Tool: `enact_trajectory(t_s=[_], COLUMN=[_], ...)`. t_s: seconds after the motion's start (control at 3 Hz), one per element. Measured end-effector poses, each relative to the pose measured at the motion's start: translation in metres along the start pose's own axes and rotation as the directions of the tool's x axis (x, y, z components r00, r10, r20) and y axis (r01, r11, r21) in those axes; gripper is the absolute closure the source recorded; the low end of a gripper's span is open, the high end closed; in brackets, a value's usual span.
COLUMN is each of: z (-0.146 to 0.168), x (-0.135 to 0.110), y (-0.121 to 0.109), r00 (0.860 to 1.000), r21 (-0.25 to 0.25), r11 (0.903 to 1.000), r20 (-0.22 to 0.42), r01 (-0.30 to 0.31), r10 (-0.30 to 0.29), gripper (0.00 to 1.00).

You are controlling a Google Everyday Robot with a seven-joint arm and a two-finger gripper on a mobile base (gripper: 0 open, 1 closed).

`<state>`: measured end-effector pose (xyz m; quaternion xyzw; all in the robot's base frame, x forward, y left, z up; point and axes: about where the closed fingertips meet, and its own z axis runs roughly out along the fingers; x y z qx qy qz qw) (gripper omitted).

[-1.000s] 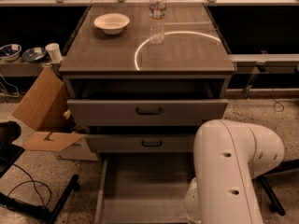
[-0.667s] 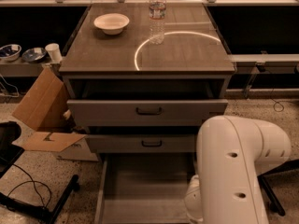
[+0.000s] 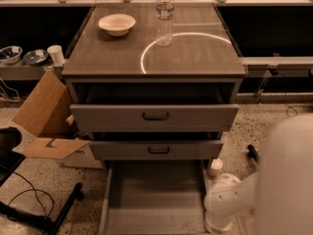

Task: Open bottom drawer

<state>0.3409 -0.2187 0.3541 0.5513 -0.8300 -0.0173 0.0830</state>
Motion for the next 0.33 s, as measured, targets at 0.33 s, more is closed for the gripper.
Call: enact_trajectory(t_s=[0.33], z=[-0.0489], x=[0.0178], y=[0.0279], r00=[0.996], r21=[0.038], r11=[0.9989], r20=[0.091], r01=[-0.026], r10=[0.023], gripper=[0.0])
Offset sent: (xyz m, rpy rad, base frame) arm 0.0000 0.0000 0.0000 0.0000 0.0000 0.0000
